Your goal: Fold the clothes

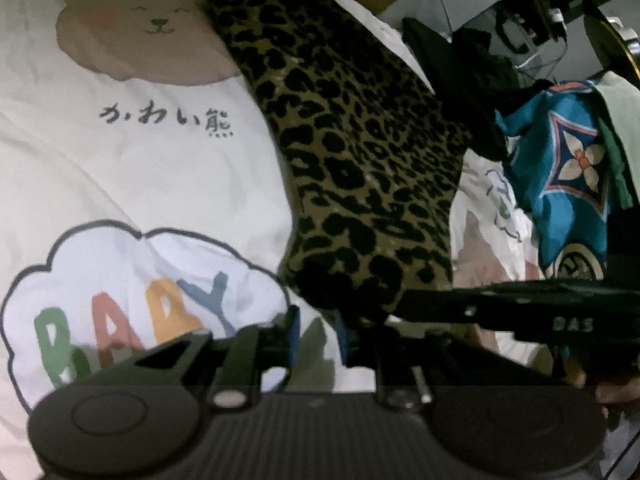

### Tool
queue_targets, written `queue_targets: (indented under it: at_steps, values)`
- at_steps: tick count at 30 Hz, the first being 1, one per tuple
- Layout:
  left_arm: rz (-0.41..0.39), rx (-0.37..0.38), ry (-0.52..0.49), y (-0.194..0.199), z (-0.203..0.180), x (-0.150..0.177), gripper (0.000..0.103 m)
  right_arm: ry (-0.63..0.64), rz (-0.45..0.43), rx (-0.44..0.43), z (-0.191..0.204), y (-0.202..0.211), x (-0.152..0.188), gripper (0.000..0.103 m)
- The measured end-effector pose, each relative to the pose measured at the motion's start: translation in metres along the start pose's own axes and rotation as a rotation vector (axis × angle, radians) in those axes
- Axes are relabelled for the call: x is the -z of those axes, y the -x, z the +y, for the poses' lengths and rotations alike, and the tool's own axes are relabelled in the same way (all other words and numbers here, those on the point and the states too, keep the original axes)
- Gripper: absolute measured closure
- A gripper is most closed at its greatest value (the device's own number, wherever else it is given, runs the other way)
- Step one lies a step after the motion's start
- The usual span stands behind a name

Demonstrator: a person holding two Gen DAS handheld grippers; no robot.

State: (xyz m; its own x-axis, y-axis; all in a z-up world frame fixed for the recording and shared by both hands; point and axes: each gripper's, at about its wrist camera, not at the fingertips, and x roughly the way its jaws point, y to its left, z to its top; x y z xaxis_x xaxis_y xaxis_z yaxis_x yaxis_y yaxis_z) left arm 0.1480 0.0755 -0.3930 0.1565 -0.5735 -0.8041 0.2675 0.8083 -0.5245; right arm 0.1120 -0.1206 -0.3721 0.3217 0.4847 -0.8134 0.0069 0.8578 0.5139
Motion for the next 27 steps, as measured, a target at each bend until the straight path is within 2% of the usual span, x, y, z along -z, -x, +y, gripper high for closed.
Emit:
queue_targets:
  at_steps: [4, 9, 11, 14, 19, 22, 27]
  values:
    - [-0.017, -0.001, 0.012, 0.004, 0.001, -0.007, 0.082, -0.050, -0.013, -0.027, -0.005, 0.007, 0.002, 0.103]
    - [-0.039, 0.005, 0.036, 0.007, 0.002, -0.015, 0.079, -0.072, 0.012, -0.019, -0.007, 0.006, 0.010, 0.103]
    - [-0.043, 0.007, 0.042, 0.007, 0.002, -0.018, 0.070, -0.084, 0.024, -0.006, -0.009, 0.006, 0.012, 0.101]
    - [-0.054, 0.005, 0.032, 0.008, -0.003, -0.025, 0.063, -0.090, 0.024, 0.020, -0.012, 0.010, 0.011, 0.100]
    - [-0.084, 0.026, 0.039, 0.011, -0.006, -0.036, 0.063, -0.099, -0.004, 0.061, -0.022, 0.025, 0.005, 0.094]
    - [-0.091, 0.048, 0.040, 0.011, -0.009, -0.043, 0.063, -0.116, -0.041, 0.096, -0.032, 0.036, 0.001, 0.093]
    - [-0.081, 0.096, -0.012, 0.003, -0.021, -0.058, 0.064, -0.164, -0.112, 0.175, -0.050, 0.050, -0.007, 0.093]
